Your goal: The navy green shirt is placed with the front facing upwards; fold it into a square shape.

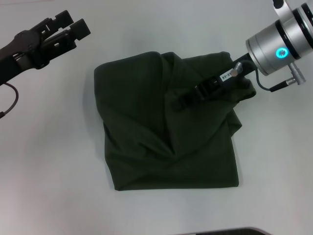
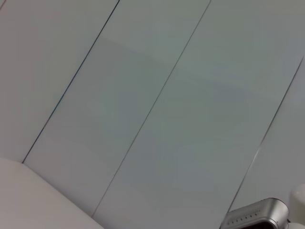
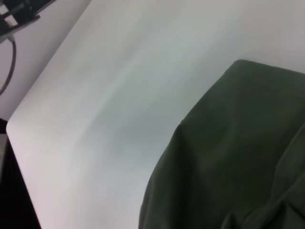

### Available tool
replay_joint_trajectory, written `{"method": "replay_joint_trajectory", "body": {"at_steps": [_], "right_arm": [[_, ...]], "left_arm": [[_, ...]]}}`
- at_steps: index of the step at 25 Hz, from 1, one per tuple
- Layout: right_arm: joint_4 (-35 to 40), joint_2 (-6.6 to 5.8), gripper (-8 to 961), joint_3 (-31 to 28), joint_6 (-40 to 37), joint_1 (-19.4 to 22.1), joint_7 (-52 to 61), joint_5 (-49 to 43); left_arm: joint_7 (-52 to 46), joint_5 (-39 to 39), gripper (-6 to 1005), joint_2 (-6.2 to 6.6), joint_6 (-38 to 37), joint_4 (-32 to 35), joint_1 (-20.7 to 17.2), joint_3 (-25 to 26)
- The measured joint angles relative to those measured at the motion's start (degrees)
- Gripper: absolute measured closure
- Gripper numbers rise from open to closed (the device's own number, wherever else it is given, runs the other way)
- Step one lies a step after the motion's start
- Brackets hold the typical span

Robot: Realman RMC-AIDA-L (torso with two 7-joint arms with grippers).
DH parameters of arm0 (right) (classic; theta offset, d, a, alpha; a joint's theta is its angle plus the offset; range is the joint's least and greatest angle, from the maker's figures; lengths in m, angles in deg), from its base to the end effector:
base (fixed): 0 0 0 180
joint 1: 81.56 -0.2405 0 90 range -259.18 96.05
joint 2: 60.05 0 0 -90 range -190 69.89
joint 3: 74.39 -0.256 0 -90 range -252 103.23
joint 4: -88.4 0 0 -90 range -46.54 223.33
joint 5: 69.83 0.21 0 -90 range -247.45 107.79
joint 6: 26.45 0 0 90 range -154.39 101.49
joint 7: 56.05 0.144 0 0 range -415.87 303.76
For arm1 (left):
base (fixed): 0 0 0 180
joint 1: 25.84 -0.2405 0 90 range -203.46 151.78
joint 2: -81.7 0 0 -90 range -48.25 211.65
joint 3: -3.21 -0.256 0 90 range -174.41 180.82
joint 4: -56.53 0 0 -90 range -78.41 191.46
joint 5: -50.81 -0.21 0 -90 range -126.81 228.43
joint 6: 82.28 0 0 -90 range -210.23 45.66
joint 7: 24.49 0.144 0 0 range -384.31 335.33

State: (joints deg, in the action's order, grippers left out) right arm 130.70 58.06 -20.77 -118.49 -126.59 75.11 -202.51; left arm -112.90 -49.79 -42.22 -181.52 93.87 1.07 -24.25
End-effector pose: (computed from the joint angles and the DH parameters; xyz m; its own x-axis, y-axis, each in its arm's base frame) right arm 0.1978 0.3616 -0.0232 0.5978 -0.8016 -0.0062 -0.8006 -0.5973 0.0479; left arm -0.2445 0.3110 0.0206 0.3926 0.3751 0.8398 0.6176 -0.7841 0.0615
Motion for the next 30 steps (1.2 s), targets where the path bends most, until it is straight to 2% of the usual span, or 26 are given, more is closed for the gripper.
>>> {"method": "replay_joint_trajectory", "body": {"at_steps": [2, 9, 18, 30], "right_arm": [[0.14, -0.02, 869, -0.42, -0.92, 0.77, -1.01, 0.19], [3.09, -0.55, 882, -3.68, -5.31, 6.09, -6.28, 2.32], [4.54, -2.15, 883, -8.53, -13.04, 13.44, -16.6, 5.37], [4.05, -4.16, 866, -9.97, -15.51, 19.99, -23.02, 4.79]], "left_arm": [[0.0, 0.0, 80, 0.0, 0.06, 0.0, 0.01, 0.03], [0.0, 0.4, 80, -0.09, 0.5, -0.91, 0.58, -0.13], [-0.01, 0.56, 81, -0.11, 0.57, -2.56, 1.49, -0.02], [-0.01, 0.59, 81, -0.01, 1.04, -2.64, 2.09, 0.09]]}}
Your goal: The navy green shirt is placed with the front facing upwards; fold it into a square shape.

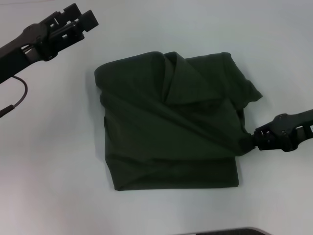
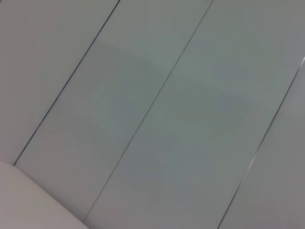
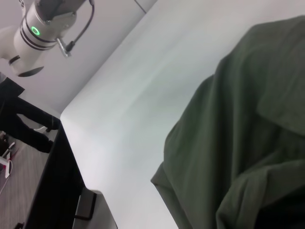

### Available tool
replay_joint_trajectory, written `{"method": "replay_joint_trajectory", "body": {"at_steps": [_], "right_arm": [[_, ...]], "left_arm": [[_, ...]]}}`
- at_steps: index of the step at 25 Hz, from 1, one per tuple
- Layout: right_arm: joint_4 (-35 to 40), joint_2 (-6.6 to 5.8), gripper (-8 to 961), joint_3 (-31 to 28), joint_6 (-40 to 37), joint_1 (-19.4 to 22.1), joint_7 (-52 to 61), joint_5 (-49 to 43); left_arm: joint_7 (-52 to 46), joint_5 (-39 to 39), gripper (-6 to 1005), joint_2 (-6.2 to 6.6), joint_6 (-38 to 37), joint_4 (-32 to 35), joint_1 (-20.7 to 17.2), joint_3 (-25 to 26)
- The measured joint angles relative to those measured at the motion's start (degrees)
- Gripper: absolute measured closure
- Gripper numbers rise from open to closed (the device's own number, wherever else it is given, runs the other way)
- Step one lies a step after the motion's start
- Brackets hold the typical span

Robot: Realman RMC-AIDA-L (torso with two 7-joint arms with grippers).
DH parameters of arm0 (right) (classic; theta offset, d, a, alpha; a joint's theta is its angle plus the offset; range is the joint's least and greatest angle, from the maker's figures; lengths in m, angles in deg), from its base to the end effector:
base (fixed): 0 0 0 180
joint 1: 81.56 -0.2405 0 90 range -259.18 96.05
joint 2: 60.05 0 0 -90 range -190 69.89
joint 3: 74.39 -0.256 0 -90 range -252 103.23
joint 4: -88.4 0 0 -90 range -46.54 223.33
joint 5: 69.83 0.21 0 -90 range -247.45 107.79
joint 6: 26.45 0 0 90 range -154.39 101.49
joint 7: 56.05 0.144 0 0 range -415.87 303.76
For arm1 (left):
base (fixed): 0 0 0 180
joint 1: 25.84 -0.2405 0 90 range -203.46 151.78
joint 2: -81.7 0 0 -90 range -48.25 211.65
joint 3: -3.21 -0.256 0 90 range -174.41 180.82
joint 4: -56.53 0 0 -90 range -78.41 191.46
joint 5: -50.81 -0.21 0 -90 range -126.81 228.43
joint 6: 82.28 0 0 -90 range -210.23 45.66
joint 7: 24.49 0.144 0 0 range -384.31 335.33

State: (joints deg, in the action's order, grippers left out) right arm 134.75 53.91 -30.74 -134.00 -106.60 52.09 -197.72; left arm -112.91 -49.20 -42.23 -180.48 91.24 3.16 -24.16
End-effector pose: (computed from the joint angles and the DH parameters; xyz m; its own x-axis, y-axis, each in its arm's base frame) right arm 0.2953 0.2720 0.0379 0.6315 -0.7580 -0.1634 -0.7414 -0.6520 0.1589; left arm -0.2355 0.3191 0.0137 0.3673 0.3864 0.8461 0.6132 -0.7845 0.0921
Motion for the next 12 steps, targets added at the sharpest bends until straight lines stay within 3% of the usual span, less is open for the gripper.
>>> {"method": "replay_joint_trajectory", "body": {"at_steps": [12], "right_arm": [[-0.13, 0.43, 849, 0.11, 1.2, 0.8, -0.08, -6.67]], "left_arm": [[-0.01, 0.0, 81, -0.08, 0.44, -0.08, 0.36, -0.05]]}}
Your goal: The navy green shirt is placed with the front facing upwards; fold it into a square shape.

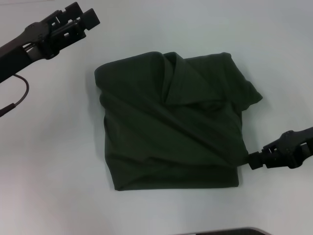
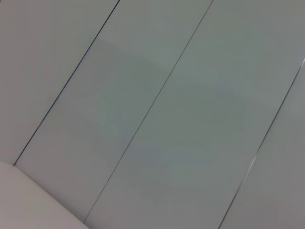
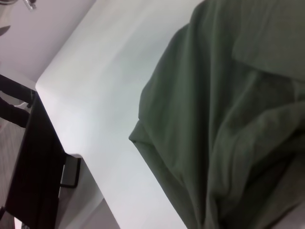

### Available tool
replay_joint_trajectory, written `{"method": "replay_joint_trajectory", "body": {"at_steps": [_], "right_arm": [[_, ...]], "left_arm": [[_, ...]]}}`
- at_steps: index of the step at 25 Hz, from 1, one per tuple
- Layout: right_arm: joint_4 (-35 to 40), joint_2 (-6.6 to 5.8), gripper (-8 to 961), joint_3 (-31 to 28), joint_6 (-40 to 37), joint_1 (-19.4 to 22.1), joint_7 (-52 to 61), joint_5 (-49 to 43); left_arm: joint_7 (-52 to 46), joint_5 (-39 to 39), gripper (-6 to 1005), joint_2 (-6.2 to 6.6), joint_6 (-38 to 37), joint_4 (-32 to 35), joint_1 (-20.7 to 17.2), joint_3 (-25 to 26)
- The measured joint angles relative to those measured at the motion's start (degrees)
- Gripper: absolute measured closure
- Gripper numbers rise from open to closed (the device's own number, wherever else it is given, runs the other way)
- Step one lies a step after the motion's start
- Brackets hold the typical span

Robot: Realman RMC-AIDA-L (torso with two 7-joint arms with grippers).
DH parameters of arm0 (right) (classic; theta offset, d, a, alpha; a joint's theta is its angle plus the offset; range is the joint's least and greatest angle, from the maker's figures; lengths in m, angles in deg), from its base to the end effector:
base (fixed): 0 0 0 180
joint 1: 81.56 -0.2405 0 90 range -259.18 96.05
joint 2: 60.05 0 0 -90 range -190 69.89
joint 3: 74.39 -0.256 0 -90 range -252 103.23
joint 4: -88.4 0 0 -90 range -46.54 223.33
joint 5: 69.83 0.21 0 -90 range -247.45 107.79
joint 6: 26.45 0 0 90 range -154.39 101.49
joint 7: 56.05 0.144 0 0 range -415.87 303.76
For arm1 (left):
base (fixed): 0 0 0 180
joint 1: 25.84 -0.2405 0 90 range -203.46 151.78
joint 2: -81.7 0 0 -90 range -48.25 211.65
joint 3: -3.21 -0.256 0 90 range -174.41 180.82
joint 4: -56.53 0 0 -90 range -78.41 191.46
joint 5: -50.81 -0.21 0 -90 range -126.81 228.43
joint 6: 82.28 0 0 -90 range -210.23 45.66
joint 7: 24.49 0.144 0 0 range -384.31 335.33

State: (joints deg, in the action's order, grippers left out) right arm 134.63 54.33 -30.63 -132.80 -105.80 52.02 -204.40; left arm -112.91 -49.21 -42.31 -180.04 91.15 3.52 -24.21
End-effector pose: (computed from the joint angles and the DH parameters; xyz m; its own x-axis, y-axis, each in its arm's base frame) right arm 0.3126 0.2607 0.0319 0.6123 -0.7882 -0.0608 -0.7798 -0.6149 0.1180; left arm -0.2339 0.3211 0.0127 0.3683 0.3863 0.8456 0.6136 -0.7844 0.0910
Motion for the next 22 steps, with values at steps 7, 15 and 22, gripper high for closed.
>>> {"method": "replay_joint_trajectory", "body": {"at_steps": [7, 15, 22], "right_arm": [[0.0, -0.59, 852, -2.2, -1.59, 1.73, -3.12, -0.09], [0.01, 0.0, 849, -14.7, -5.39, 1.16, -10.08, 1.81], [-0.09, 1.32, 745, -17.35, -1.94, -3.66, -4.98, 8.46]], "left_arm": [[-0.09, 0.0, 81, -0.01, 0.41, 0.0, -0.01, -0.04], [-0.31, -0.22, 81, 0.06, 0.55, 0.0, -0.01, -0.22], [-0.21, -0.56, 81, 0.08, 0.11, 0.0, -0.11, -0.37]]}}
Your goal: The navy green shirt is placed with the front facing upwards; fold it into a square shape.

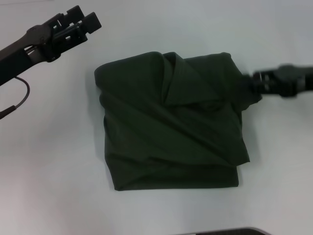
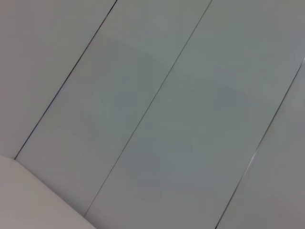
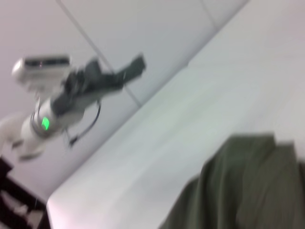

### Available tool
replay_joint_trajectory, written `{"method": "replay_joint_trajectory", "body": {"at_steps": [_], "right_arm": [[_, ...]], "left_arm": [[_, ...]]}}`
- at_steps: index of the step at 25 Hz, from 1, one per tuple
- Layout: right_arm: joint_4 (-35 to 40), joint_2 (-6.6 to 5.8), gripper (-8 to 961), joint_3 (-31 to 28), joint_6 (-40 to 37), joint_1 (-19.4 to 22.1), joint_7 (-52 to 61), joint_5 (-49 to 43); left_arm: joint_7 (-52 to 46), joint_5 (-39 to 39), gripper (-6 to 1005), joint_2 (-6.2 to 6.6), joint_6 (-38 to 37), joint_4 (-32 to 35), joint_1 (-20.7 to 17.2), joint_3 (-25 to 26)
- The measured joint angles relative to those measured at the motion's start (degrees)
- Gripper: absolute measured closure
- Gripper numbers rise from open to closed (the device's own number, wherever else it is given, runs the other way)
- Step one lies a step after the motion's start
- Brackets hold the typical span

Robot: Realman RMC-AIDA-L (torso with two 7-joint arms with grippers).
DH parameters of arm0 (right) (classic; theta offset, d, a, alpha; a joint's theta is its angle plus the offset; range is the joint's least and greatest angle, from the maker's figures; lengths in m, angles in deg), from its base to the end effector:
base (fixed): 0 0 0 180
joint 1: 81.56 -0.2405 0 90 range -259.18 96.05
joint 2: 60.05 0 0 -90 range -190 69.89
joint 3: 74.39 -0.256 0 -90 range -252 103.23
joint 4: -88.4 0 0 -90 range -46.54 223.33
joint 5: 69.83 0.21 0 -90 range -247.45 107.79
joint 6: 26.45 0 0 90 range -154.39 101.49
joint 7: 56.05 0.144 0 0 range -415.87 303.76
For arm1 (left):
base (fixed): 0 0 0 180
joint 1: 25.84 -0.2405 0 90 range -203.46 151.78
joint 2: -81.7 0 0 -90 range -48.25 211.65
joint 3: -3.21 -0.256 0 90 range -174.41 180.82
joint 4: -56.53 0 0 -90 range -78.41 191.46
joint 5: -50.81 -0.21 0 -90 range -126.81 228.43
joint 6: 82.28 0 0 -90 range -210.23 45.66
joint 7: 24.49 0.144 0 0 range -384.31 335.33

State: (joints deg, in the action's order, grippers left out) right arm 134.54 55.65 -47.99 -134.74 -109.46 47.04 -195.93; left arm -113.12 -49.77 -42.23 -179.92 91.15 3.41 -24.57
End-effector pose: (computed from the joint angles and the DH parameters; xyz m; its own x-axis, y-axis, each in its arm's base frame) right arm 0.2845 0.2943 0.0614 0.5906 -0.6649 -0.4573 -0.7080 -0.6988 0.1018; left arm -0.2350 0.3202 0.0111 0.3758 0.3976 0.8371 0.6158 -0.7821 0.0950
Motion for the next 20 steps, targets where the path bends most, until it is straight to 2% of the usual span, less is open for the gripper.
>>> {"method": "replay_joint_trajectory", "body": {"at_steps": [5, 11, 14, 20], "right_arm": [[0.47, 1.07, 627, 1.32, 7.09, -4.09, 4.05, 2.14], [0.1, 2.07, 486, 10.49, 13.68, -7.49, 7.79, 1.35], [0.18, 2.46, 418, 12.68, 15.7, -9.09, 9.09, 1.31], [1.02, 2.62, 428, 19.49, 19.63, -12.34, 14.65, 0.96]], "left_arm": [[0.25, 0.0, 81, 0.0, -0.08, 0.13, -0.45, -0.01], [0.77, -0.07, 81, 0.07, -0.15, 0.3, -0.71, -0.03], [1.22, -0.13, 81, 0.08, -0.19, 0.18, -0.73, -0.16], [1.75, -0.15, 81, 0.02, -0.19, 0.02, -0.8, -0.34]]}}
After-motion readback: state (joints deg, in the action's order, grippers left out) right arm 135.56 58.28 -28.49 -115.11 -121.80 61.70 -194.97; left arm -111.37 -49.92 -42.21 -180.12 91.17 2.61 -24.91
